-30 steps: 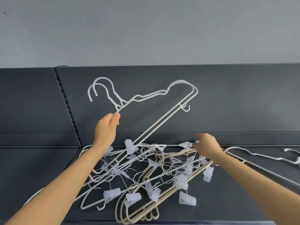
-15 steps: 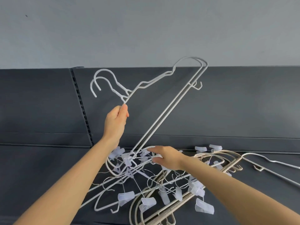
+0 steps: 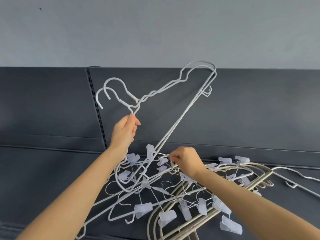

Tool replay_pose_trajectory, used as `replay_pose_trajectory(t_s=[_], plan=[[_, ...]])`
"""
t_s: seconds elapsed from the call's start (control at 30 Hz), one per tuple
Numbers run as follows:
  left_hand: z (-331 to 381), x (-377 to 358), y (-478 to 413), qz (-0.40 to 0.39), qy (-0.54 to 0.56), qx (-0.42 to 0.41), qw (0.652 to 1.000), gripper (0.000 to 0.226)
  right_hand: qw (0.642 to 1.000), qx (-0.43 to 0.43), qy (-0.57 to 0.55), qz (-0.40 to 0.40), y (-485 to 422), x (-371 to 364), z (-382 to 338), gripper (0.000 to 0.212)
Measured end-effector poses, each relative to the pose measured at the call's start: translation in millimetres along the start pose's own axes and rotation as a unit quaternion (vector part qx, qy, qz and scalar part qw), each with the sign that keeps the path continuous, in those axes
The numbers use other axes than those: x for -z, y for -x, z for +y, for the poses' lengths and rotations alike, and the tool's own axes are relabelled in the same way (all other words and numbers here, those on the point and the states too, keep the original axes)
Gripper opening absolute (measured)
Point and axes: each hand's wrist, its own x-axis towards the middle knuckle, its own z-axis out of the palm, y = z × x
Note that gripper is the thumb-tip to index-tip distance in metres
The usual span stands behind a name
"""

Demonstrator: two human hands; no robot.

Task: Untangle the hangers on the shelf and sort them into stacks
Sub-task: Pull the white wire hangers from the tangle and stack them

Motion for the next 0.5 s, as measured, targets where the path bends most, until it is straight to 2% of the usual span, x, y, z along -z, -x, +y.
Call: replay_pose_trajectory(t_s=[0.33,0.5], plan=[[5,0,4,-0.010,0.000,-0.032,0.999,0.033,0.995,0.076,0.053,-0.040,10,20,-4,0.017],[18,-4,10,-0.012,0.004,-0.081,0.997,0.028,0.995,0.052,0.054,-0.062,7,24,-9,0.043]])
